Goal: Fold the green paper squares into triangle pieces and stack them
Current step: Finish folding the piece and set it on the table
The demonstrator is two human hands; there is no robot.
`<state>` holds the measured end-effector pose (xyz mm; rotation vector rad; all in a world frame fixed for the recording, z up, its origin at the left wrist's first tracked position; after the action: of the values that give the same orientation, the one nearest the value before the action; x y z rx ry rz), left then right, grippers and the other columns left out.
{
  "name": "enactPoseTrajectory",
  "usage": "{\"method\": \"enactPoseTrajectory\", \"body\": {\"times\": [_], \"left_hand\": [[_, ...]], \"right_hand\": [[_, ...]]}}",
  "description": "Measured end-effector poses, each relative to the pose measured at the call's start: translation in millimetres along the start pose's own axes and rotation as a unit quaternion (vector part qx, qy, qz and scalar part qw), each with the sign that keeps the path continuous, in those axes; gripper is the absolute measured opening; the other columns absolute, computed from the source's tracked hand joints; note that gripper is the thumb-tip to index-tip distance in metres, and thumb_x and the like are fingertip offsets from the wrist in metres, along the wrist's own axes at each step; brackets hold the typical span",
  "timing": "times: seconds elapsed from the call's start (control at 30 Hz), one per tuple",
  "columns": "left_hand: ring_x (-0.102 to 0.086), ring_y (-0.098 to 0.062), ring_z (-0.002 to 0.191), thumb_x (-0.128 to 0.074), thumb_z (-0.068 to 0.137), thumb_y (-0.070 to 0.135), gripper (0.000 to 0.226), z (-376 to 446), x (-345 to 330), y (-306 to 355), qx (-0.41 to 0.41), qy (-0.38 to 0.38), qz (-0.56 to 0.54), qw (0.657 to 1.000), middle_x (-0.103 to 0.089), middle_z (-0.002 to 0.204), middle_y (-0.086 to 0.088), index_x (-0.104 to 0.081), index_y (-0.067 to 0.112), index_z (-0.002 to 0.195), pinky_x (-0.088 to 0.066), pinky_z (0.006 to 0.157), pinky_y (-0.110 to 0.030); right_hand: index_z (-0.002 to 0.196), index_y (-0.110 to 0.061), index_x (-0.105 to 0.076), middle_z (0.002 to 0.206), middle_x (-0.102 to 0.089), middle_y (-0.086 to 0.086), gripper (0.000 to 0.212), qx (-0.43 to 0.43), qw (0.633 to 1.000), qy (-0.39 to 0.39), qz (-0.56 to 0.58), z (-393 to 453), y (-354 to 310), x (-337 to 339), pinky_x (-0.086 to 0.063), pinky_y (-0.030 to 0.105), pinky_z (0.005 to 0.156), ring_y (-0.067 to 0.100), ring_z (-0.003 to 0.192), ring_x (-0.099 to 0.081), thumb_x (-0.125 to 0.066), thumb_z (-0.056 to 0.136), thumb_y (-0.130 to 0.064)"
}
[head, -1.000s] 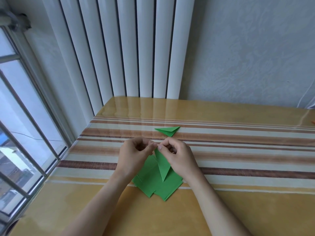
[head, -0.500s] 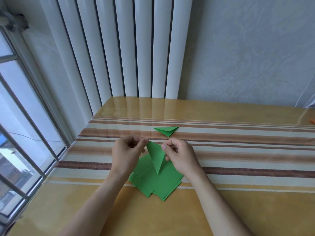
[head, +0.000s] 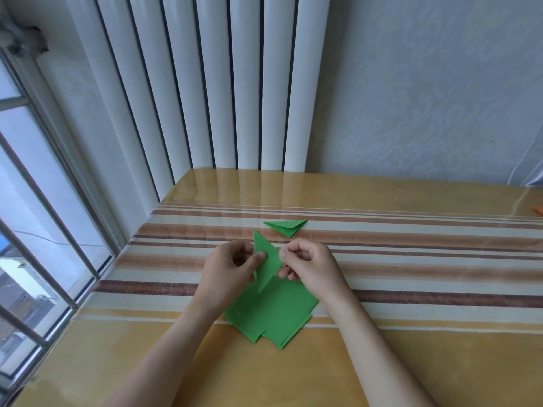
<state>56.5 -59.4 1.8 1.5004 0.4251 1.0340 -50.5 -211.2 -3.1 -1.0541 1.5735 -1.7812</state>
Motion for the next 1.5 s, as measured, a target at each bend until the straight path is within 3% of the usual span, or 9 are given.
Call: {"method": "enactPoseTrajectory", "body": {"times": [0.17, 0.27, 0.43, 0.6, 0.77, 0.97, 1.13, 1.3, 1.5], "left_hand": [[-0.065, -0.007, 0.060, -0.070, 0.098, 0.028, 0.013, 3.3, 5.7, -5.7, 0.006, 0.044, -0.004, 0.999, -0.075, 0.075, 0.000, -0.072, 0.017, 0.091, -0.050, 0.059, -0.020], [-0.065, -0.007, 0.061, -0.062, 0.102, 0.034, 0.020, 1.7, 6.8, -6.1, 0.010, 0.046, 0.025, 0.999, -0.075, 0.078, 0.002, -0.070, 0.020, 0.092, -0.053, 0.061, -0.026], [-0.057, 0.000, 0.080, -0.071, 0.093, 0.045, 0.014, -6.2, -13.5, 5.4, -0.094, -0.072, 0.243, 0.963, -0.063, 0.092, 0.017, -0.066, 0.032, 0.096, -0.045, 0.070, -0.016], [-0.041, -0.005, 0.106, -0.071, 0.066, 0.084, 0.072, -9.7, -23.6, -3.6, -0.078, -0.158, 0.310, 0.934, -0.043, 0.112, 0.016, -0.054, 0.038, 0.119, -0.036, 0.085, -0.023], [-0.041, -0.008, 0.110, -0.075, 0.066, 0.081, 0.077, -9.1, -23.4, -5.6, -0.079, -0.170, 0.305, 0.934, -0.042, 0.114, 0.015, -0.051, 0.036, 0.124, -0.036, 0.088, -0.024], [-0.045, -0.003, 0.096, -0.083, 0.070, 0.068, 0.073, -6.7, -19.3, -4.4, -0.075, -0.160, 0.264, 0.948, -0.049, 0.107, 0.017, -0.050, 0.036, 0.127, -0.036, 0.075, -0.019], [-0.047, -0.005, 0.087, -0.091, 0.066, 0.057, 0.077, -5.9, -17.4, -5.6, -0.067, -0.144, 0.217, 0.963, -0.053, 0.104, 0.012, -0.046, 0.038, 0.126, -0.036, 0.070, -0.023], [-0.047, -0.004, 0.092, -0.091, 0.067, 0.055, 0.078, -7.0, -17.9, -2.7, -0.081, -0.139, 0.220, 0.962, -0.051, 0.105, 0.013, -0.046, 0.036, 0.127, -0.035, 0.070, -0.022], [-0.047, 0.000, 0.098, -0.090, 0.070, 0.053, 0.072, -8.4, -14.4, 1.4, -0.081, -0.117, 0.208, 0.968, -0.048, 0.114, 0.014, -0.049, 0.035, 0.127, -0.040, 0.074, -0.015]], "right_hand": [[0.100, -0.022, -0.066, 0.077, -0.069, -0.005, 0.016, 0.032, 0.999, -0.031, -0.021, 2.6, -7.0, 0.7, -0.048, 0.026, 0.061, 0.013, 0.066, -0.067, -0.062, 0.100, -0.007], [0.094, -0.023, -0.068, 0.077, -0.070, -0.005, 0.020, 0.058, 0.996, 0.050, -0.048, 5.4, -3.6, 12.4, -0.052, 0.022, 0.061, 0.007, 0.065, -0.067, -0.060, 0.101, -0.006], [0.105, -0.023, -0.073, 0.090, -0.074, -0.011, 0.020, 0.121, 0.963, 0.189, -0.148, 7.8, 0.5, 28.5, -0.050, 0.012, 0.067, 0.001, 0.080, -0.070, -0.061, 0.102, -0.008], [0.138, -0.025, -0.065, 0.126, -0.069, -0.009, 0.036, 0.105, 0.960, 0.131, -0.226, 21.2, 6.2, 19.3, -0.052, 0.023, 0.087, 0.008, 0.106, -0.064, -0.061, 0.102, -0.019], [0.152, -0.022, -0.052, 0.146, -0.054, -0.003, 0.048, 0.077, 0.946, 0.079, -0.304, 25.9, 13.3, 11.1, -0.035, 0.032, 0.114, 0.018, 0.139, -0.042, -0.059, 0.104, -0.027], [0.147, -0.026, -0.056, 0.129, -0.055, -0.005, 0.047, 0.079, 0.952, 0.082, -0.283, 25.1, 15.1, 12.9, -0.046, 0.041, 0.111, 0.018, 0.129, -0.050, -0.063, 0.101, -0.018], [0.118, -0.026, -0.074, 0.113, -0.059, -0.013, 0.020, 0.096, 0.962, 0.069, -0.246, 15.7, 9.6, 13.7, -0.053, 0.035, 0.099, 0.006, 0.107, -0.057, -0.063, 0.102, -0.025], [0.106, -0.030, -0.078, 0.116, -0.060, -0.016, 0.020, 0.097, 0.958, -0.024, -0.270, 4.2, 7.0, -3.4, -0.044, 0.028, 0.100, 0.005, 0.117, -0.052, -0.065, 0.099, -0.044], [0.090, -0.025, -0.071, 0.097, -0.067, -0.010, 0.008, 0.096, 0.981, -0.028, -0.166, 3.0, -0.2, -1.7, -0.055, 0.028, 0.084, 0.006, 0.091, -0.064, -0.076, 0.094, -0.030]]}}
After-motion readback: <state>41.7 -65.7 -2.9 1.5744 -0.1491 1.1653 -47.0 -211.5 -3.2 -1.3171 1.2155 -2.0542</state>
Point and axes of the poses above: each hand's wrist, its own z-axis towards the middle knuckle, its own x-axis out of the back of the hand, y = z × x, the point moved 6 cm from there along z, towards the middle knuckle
